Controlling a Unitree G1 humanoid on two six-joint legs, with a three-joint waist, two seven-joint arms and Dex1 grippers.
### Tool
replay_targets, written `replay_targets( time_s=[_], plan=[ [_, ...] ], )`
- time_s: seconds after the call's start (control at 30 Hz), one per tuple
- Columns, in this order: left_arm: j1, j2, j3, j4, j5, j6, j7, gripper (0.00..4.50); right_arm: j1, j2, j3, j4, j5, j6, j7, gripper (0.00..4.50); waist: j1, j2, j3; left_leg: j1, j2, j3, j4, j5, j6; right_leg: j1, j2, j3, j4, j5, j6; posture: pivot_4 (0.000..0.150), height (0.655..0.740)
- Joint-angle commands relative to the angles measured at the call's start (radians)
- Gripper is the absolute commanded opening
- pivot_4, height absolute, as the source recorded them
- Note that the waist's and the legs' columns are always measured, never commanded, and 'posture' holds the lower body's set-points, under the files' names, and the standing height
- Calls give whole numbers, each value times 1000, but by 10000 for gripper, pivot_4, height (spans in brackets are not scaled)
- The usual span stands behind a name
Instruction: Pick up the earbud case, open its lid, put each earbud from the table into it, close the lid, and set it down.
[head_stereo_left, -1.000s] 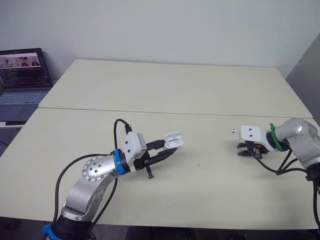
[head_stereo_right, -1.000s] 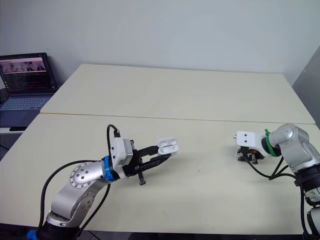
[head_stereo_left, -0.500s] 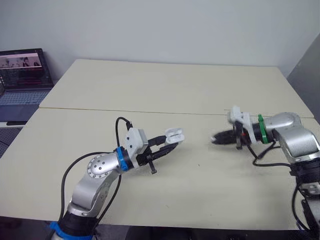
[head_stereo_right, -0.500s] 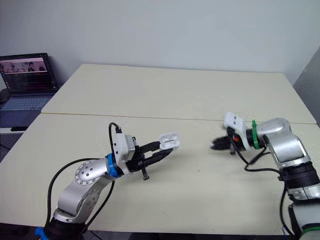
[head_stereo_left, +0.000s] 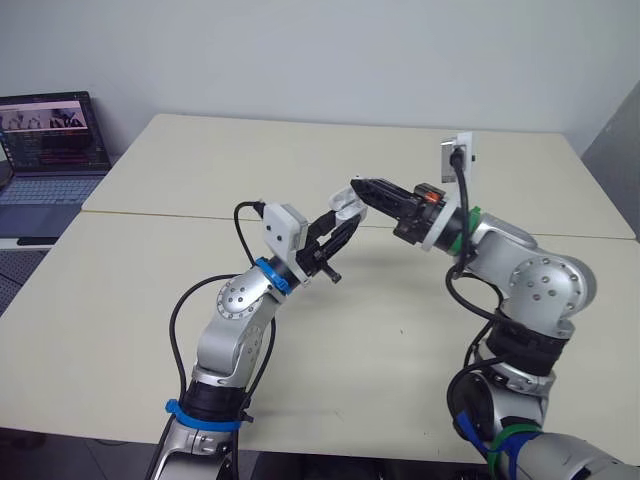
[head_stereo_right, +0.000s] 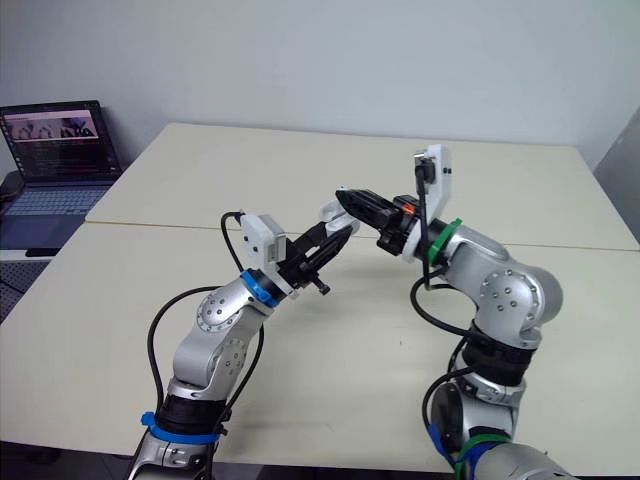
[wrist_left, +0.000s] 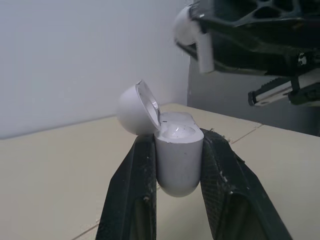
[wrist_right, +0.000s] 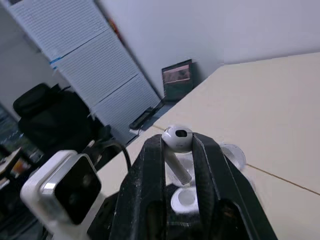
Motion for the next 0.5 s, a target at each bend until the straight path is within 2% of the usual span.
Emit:
replay_targets(
  time_s=[0.03,0.5],
  plan=[
    [-21,-6,-2,-14,18,-41,6,7871,7,13,5,-44,29,-63,-67,3830,0,0,0,0,0,0,0,0,0,0,0,0,0,0,0,1500,7400],
    [-73,-31,27,-3,16,-24,60,7871,109,4,134,-60,61,-205,-173,3830,-5,0,0,-2,0,0,0,0,0,-1,0,0,-1,0,0,1500,7400]
  ],
)
